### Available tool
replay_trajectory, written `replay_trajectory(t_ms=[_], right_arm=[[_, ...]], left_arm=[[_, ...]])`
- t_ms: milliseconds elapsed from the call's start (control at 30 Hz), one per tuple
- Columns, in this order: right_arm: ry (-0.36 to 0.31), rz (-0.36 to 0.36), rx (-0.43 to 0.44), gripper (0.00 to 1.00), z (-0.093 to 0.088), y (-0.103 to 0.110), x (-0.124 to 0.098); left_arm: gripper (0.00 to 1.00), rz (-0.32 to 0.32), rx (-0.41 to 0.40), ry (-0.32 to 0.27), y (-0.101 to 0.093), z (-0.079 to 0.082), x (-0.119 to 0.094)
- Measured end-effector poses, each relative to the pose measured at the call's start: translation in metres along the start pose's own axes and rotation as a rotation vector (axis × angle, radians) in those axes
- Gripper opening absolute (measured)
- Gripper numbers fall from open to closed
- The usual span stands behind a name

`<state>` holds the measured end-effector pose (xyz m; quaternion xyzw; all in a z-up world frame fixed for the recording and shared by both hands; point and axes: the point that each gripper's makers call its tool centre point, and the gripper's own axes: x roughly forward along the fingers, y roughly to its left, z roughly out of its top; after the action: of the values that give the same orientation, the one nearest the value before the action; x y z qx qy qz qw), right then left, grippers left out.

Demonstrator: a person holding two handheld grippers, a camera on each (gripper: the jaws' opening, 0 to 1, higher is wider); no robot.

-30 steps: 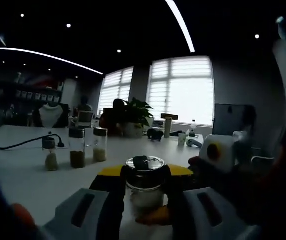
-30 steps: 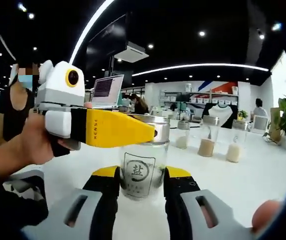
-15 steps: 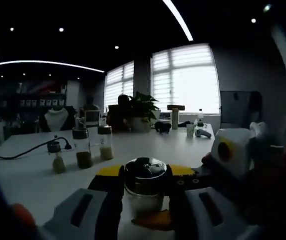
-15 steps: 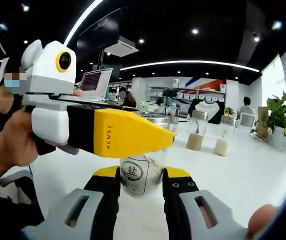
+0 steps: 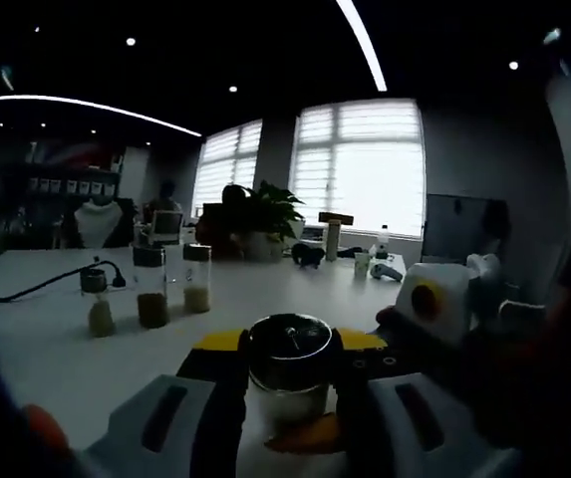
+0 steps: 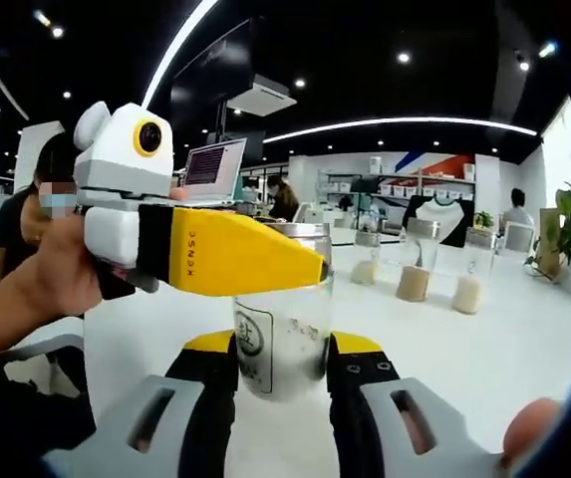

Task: Rotate the seasoning bottle until the label or dispensing opening points toward the visible target arrow and the bottle remains upright within the marked orientation range

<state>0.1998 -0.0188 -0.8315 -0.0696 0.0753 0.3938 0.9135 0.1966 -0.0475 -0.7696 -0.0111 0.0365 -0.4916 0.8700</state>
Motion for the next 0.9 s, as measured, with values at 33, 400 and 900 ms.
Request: replay_trajectory(t_ms=[33, 400, 900], right_arm=[[0.012, -0.015, 0.008, 0.33, -0.002, -0.001, -0.001], [-0.076, -0.079, 0.063, 0.32, 0.008, -0.001, 0.000], [-0.076, -0.035, 0.030, 0.33, 0.006, 0.000, 0.004]], left_arm=[[0.34, 0.003, 0.004, 0.009, -0.001, -0.001, 0.001], [0.36, 0.145, -0.153, -0.037, 0.005, -0.008, 0.000], [0.34, 0.179, -0.040, -0.054, 0.006, -0.001, -0.006]])
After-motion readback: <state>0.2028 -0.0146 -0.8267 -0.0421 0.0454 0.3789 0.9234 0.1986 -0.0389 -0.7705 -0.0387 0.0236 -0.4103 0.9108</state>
